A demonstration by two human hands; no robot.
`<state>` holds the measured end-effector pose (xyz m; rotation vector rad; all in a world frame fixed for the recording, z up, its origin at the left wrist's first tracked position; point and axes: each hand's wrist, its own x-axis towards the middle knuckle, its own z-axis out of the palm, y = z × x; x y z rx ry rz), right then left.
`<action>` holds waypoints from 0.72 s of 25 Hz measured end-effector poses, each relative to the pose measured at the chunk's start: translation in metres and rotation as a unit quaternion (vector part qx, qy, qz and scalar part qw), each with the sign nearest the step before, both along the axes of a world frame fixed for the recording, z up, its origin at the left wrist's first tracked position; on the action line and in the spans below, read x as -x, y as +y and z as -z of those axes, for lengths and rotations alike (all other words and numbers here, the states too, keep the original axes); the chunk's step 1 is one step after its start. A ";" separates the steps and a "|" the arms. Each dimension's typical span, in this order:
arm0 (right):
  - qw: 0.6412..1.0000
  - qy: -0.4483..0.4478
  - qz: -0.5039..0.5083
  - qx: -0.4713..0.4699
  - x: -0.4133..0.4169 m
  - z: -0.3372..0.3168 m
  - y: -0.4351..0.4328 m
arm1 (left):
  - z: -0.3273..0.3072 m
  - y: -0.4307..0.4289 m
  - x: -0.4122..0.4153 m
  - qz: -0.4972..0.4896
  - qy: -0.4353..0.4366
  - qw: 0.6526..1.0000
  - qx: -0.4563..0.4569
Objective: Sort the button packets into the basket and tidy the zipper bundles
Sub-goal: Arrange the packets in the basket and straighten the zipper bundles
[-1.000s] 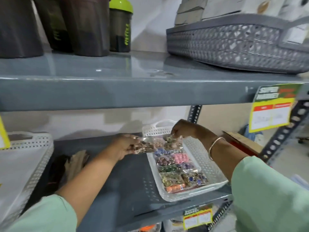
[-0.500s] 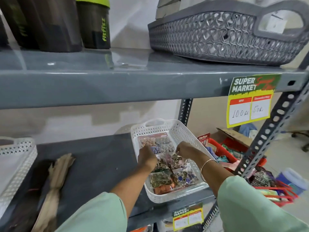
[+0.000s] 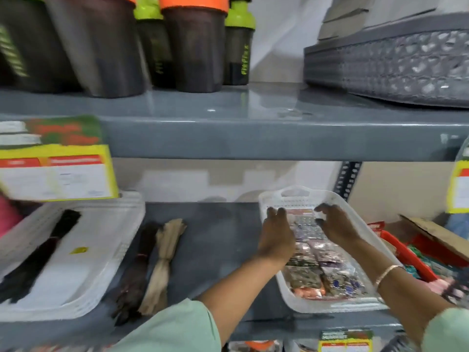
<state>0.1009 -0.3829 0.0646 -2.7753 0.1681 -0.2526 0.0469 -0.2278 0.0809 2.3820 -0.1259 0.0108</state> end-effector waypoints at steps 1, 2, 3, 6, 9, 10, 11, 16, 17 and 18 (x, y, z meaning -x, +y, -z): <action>0.999 -0.038 -0.019 -0.018 0.004 -0.015 0.021 | -0.008 0.022 0.006 -0.020 -0.033 0.999 0.016; 0.995 -0.079 -0.029 -0.055 0.006 -0.026 0.041 | -0.012 0.046 0.009 -0.051 -0.046 0.997 0.028; 0.987 -0.110 -0.035 -0.111 0.010 -0.037 0.064 | -0.015 0.073 0.013 -0.085 -0.059 0.994 0.030; 0.942 -0.055 -0.081 -0.320 0.020 -0.032 0.148 | 0.007 0.166 0.017 -0.189 -0.013 0.980 -0.053; 0.901 0.114 -0.055 -0.416 0.028 0.002 0.223 | 0.045 0.233 0.019 -0.237 0.089 0.962 -0.099; 0.896 0.151 -0.047 -0.416 0.028 0.017 0.245 | 0.055 0.247 0.022 -0.248 0.111 0.956 -0.109; 0.896 0.183 -0.048 -0.401 0.031 0.028 0.264 | 0.062 0.257 0.028 -0.252 0.120 0.954 -0.108; 0.935 0.233 -0.053 -0.262 0.044 0.062 0.329 | 0.081 0.279 0.034 -0.199 0.134 0.968 -0.078; 0.936 0.232 -0.046 -0.260 0.045 0.067 0.335 | 0.083 0.282 0.031 -0.191 0.136 0.970 -0.061; 0.937 0.238 -0.041 -0.253 0.044 0.070 0.338 | 0.084 0.285 0.029 -0.180 0.144 0.972 -0.046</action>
